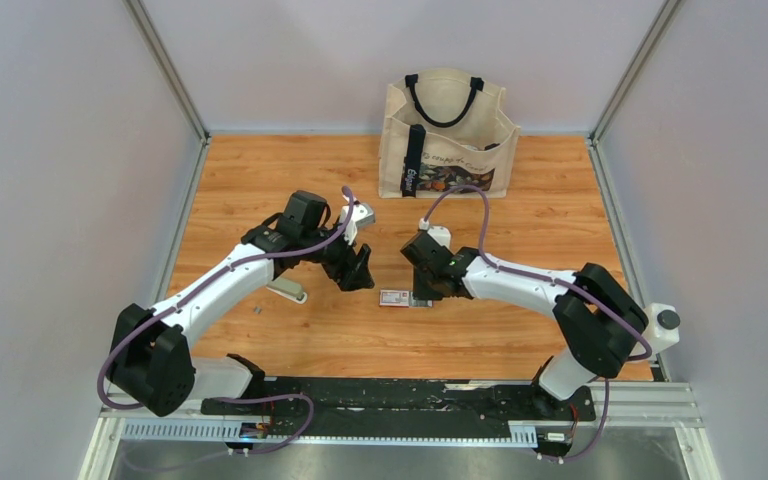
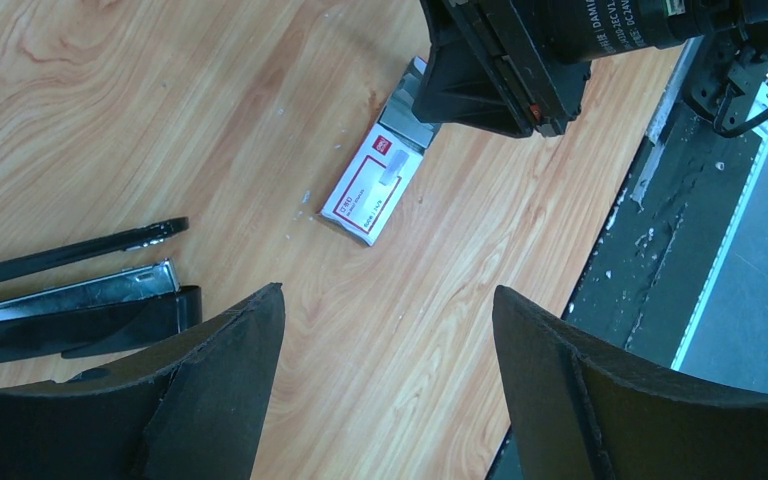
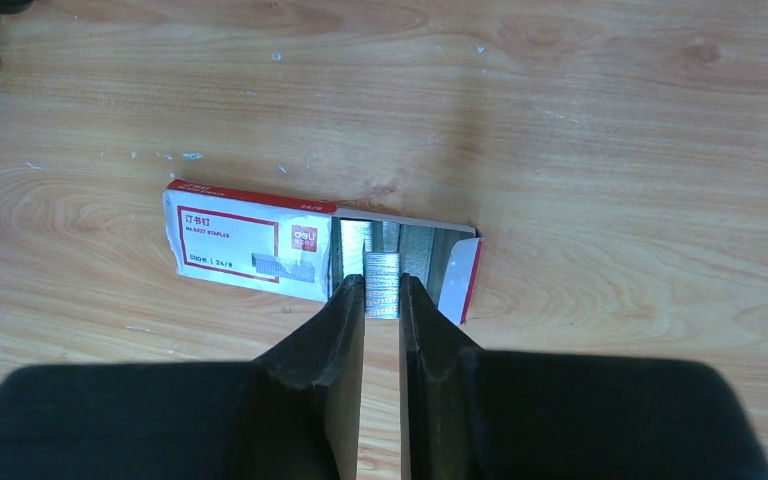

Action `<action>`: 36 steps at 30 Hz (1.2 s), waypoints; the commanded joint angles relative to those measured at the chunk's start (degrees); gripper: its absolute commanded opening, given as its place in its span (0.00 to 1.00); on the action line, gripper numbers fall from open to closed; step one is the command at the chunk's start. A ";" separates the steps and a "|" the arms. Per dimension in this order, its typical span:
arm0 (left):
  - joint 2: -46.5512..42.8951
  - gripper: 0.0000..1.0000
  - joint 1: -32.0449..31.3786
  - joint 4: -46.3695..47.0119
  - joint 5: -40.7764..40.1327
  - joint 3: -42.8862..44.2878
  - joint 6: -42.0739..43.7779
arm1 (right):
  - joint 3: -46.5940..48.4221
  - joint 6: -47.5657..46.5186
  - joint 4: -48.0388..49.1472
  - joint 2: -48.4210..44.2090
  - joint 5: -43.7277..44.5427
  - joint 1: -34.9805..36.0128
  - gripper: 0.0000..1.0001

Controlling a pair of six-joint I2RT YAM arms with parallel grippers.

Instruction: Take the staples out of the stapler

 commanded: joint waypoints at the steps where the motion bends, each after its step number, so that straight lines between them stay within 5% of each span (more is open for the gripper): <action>1: -1.38 0.84 -0.56 1.43 0.04 0.03 1.41 | 0.67 1.01 1.51 0.53 1.02 0.75 0.06; 36: -2.52 0.84 -1.00 1.43 -0.57 0.03 2.11 | 1.29 0.84 -1.21 1.68 2.95 1.90 0.05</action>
